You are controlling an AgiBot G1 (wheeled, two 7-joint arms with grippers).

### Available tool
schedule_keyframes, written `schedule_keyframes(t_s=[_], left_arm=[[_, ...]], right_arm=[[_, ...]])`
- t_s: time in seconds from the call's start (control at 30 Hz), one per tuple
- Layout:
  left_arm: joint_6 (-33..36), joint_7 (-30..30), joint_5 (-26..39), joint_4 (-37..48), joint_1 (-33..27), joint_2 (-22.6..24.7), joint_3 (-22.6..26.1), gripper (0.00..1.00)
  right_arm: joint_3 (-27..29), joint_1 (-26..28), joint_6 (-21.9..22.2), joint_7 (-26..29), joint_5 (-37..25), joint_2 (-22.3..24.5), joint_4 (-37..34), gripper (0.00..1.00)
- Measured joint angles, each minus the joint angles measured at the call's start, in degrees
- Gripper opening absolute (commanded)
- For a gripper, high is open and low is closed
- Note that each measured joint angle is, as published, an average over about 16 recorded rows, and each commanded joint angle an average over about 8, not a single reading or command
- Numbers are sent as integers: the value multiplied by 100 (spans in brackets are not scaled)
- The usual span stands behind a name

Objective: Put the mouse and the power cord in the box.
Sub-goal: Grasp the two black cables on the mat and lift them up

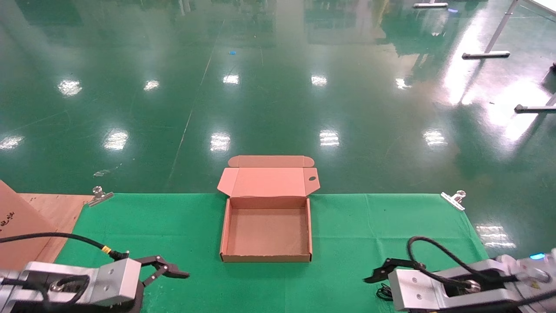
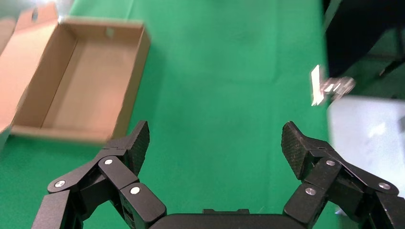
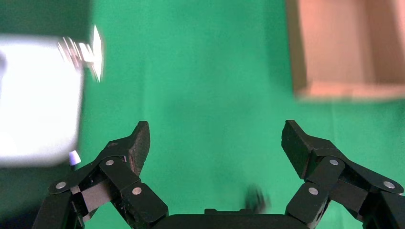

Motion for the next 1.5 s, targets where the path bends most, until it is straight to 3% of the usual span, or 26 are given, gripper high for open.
schedule_keyframes(t_s=[0.23,0.43,0.73,1.27,1.33,1.5], left_arm=[[-205,756,1408,1228,-717,368,615,100],[-584,1415,2344,2171,-1184,686,1034,100],[-1303,2186,2967,3316,-1465,1146,1320,100],[-2364,2902,3043,4686,-1548,1567,1319,100],[-2478,2943,3044,4785,-1562,1592,1316,96],[-2722,3017,3052,4972,-1581,1649,1314,35]], right_arm=[[-709,572,13,-50,-1537,-542,-563,100],[-1083,779,182,-256,-2253,-958,-1239,100],[-1254,735,748,-829,-2539,-1410,-2390,100],[-1283,785,1921,-1967,-2631,-2103,-4390,100],[-1273,823,2011,-2098,-2618,-2169,-4604,87],[-1242,911,2182,-2415,-2568,-2307,-5067,26]])
